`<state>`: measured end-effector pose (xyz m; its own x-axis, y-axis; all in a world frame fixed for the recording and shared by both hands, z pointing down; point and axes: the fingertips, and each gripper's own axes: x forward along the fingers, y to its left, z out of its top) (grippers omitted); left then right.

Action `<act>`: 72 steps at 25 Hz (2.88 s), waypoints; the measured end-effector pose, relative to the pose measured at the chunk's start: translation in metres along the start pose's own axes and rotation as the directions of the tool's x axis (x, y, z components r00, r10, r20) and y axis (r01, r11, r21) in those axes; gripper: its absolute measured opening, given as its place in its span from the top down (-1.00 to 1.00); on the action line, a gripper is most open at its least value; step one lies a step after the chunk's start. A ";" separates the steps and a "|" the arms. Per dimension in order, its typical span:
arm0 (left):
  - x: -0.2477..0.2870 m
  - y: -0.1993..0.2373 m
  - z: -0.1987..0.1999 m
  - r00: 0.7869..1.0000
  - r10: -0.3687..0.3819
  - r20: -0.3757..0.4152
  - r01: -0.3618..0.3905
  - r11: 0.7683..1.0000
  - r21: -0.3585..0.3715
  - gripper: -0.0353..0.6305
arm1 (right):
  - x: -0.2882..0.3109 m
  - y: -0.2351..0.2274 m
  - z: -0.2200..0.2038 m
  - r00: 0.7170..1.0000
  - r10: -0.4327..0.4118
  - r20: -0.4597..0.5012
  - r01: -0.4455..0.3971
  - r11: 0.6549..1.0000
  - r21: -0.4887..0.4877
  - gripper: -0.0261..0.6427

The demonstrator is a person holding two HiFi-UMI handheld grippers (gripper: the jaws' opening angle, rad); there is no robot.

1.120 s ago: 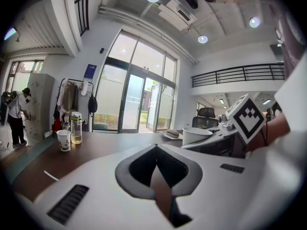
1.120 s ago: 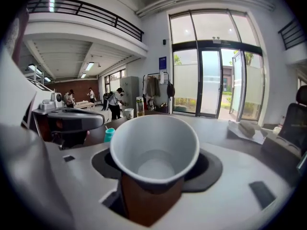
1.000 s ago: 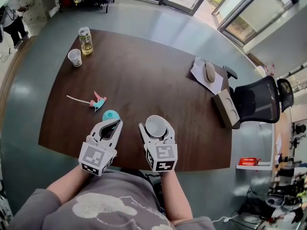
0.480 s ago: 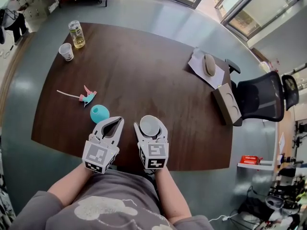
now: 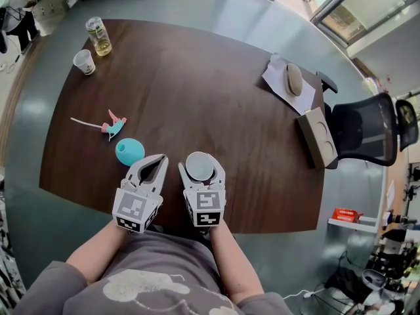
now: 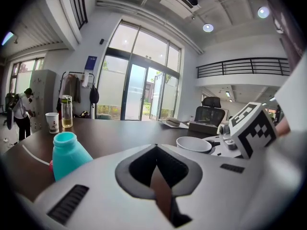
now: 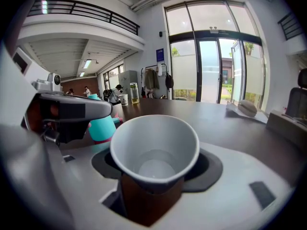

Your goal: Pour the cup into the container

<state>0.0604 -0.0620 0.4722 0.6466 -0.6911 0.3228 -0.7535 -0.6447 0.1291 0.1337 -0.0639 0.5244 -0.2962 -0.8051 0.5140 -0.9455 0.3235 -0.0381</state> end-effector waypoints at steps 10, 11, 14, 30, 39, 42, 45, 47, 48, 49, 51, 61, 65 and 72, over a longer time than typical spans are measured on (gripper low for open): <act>0.009 -0.007 -0.010 1.000 0.004 -0.029 -0.004 1.000 -0.002 0.87 | 0.006 0.003 -0.009 1.000 0.006 -0.011 -0.006 1.000 -0.030 0.03; 0.009 -0.007 -0.010 1.000 0.004 -0.030 -0.004 1.000 -0.002 0.87 | 0.006 0.004 -0.011 1.000 0.004 -0.011 -0.004 0.999 -0.033 0.03; 0.008 -0.007 -0.011 1.000 0.004 -0.029 -0.004 1.000 -0.002 0.87 | 0.008 0.004 -0.015 1.000 -0.001 -0.014 0.000 0.999 -0.032 0.03; 0.003 -0.003 -0.016 0.999 0.013 -0.036 -0.014 1.000 -0.008 0.87 | 0.011 0.003 -0.021 0.999 -0.025 0.020 0.025 1.000 0.000 0.03; 0.001 -0.005 -0.016 0.999 0.007 -0.037 -0.007 1.000 -0.004 0.87 | 0.012 0.004 -0.020 0.998 -0.028 0.048 0.028 1.000 -0.010 0.03; 0.000 -0.005 -0.016 0.999 0.003 -0.038 -0.003 1.000 -0.002 0.87 | 0.012 0.004 -0.021 0.999 -0.022 0.033 0.023 1.000 -0.010 0.03; -0.001 -0.007 -0.016 0.999 -0.003 -0.034 0.003 1.000 0.000 0.87 | 0.013 0.005 -0.021 0.999 -0.024 0.030 0.024 1.000 -0.008 0.03; -0.002 -0.008 -0.015 1.000 -0.007 -0.028 0.007 1.000 -0.001 0.87 | 0.013 0.005 -0.021 0.999 -0.024 0.035 0.024 1.000 -0.002 -0.02; -0.003 -0.008 -0.015 1.000 -0.009 -0.026 0.009 1.000 -0.001 0.87 | 0.013 0.005 -0.020 0.999 -0.023 0.040 0.023 1.000 0.003 -0.08; -0.003 -0.008 -0.014 1.000 -0.009 -0.025 0.009 1.000 -0.001 0.87 | 0.013 0.005 -0.020 0.999 -0.021 0.044 0.021 1.000 0.009 -0.12; -0.004 -0.007 -0.014 1.000 -0.010 -0.026 0.010 1.000 0.000 0.87 | 0.014 0.005 -0.018 0.998 -0.021 0.052 0.020 1.000 0.020 -0.22; -0.005 -0.007 -0.013 0.999 -0.029 -0.019 0.029 1.000 0.008 0.87 | 0.008 0.001 -0.021 0.995 -0.070 0.071 0.069 0.997 0.019 -0.38; -0.009 -0.008 -0.012 0.999 -0.040 -0.013 0.040 0.999 0.010 0.87 | 0.001 0.003 -0.026 0.995 -0.076 0.062 0.074 0.997 0.023 -0.38; -0.020 -0.010 -0.010 0.998 -0.068 0.001 0.068 0.998 0.015 0.87 | -0.026 0.015 -0.026 0.988 -0.116 0.106 0.111 0.993 0.048 -0.38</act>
<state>0.0544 -0.0385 0.4738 0.6963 -0.6463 0.3122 -0.7062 -0.6947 0.1369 0.1303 -0.0251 0.5331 -0.1974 -0.8852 0.4212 -0.9780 0.2075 -0.0222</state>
